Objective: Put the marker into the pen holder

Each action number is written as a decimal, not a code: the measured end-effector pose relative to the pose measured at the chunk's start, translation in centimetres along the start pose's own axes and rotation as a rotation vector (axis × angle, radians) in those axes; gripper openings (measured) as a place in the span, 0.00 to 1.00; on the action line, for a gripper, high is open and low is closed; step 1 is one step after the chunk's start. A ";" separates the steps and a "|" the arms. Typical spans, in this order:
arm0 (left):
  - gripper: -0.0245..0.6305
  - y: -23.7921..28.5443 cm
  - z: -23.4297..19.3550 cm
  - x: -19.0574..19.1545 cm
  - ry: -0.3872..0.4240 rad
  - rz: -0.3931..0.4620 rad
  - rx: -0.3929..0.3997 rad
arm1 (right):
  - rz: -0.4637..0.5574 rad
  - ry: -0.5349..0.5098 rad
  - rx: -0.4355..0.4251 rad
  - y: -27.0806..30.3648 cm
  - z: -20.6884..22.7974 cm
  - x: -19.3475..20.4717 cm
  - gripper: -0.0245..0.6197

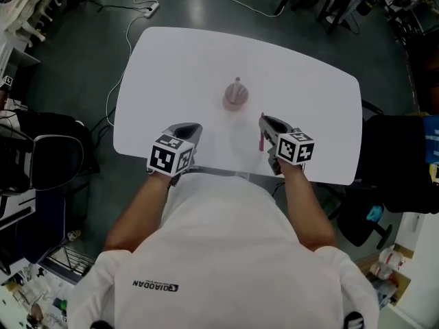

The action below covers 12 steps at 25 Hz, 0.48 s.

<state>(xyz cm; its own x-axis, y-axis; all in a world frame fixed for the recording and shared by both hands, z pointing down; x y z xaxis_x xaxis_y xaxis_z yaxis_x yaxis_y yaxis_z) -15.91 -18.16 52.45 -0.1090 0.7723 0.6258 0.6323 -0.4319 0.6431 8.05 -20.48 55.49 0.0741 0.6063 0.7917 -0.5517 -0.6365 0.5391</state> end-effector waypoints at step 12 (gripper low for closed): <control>0.08 -2.3 -3.0 0.1 -0.002 0.014 -0.020 | 0.144 0.070 0.009 4.2 -1.3 -4.8 0.14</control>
<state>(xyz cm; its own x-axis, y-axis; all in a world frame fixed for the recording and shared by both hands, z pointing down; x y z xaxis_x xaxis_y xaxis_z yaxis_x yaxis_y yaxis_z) -19.68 -18.49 52.35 -0.0987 0.7671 0.6339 0.6185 -0.4517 0.6429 4.28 -25.46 53.54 -0.0630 0.5401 0.8393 -0.5447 -0.7232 0.4245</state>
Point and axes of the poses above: the fingertips, and each gripper's own axes: y forward along the fingers, z to its right, x out of its underside, the point moved 4 cm from there along -y, backward along the fingers, and after that the axes turned 9 degrees about -y, right-handed, at the moved point
